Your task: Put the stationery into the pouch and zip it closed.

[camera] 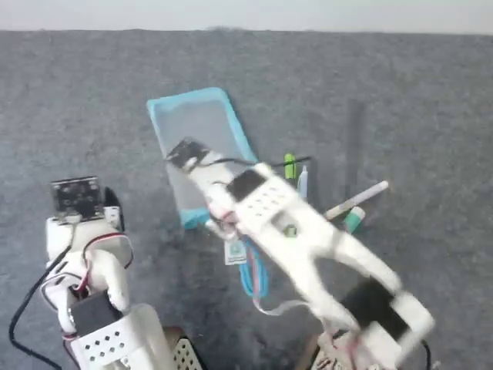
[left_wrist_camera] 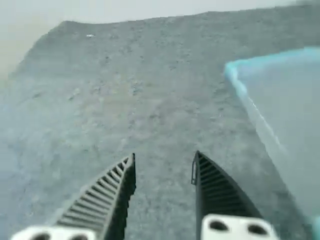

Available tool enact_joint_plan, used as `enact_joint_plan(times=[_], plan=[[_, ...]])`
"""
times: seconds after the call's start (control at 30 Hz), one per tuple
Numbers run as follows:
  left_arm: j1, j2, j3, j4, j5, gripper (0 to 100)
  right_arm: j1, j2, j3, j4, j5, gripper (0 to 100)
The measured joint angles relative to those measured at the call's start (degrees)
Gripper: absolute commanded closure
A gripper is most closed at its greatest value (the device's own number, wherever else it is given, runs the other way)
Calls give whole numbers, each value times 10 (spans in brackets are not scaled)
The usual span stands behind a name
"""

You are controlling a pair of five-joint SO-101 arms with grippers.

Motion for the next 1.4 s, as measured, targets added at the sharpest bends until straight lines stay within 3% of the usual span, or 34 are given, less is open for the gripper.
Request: enact_joint_plan(times=[0.27,0.4,0.6,0.93,1.23,1.4], plan=[[91,0,0,72,-12,720,25,-369,164,11,14,992],[159,0,-18,93,-12,697,25,-451,193,16,20,992],[265,-1,-60,107,-1,682,25,-421,193,11,20,992],[282,-8,-114,157,13,682,25,-329,193,-32,21,992],[335,-8,-114,171,12,682,25,-285,86,-5,21,992],[330,-8,-114,167,12,683,25,-247,66,4,21,992]])
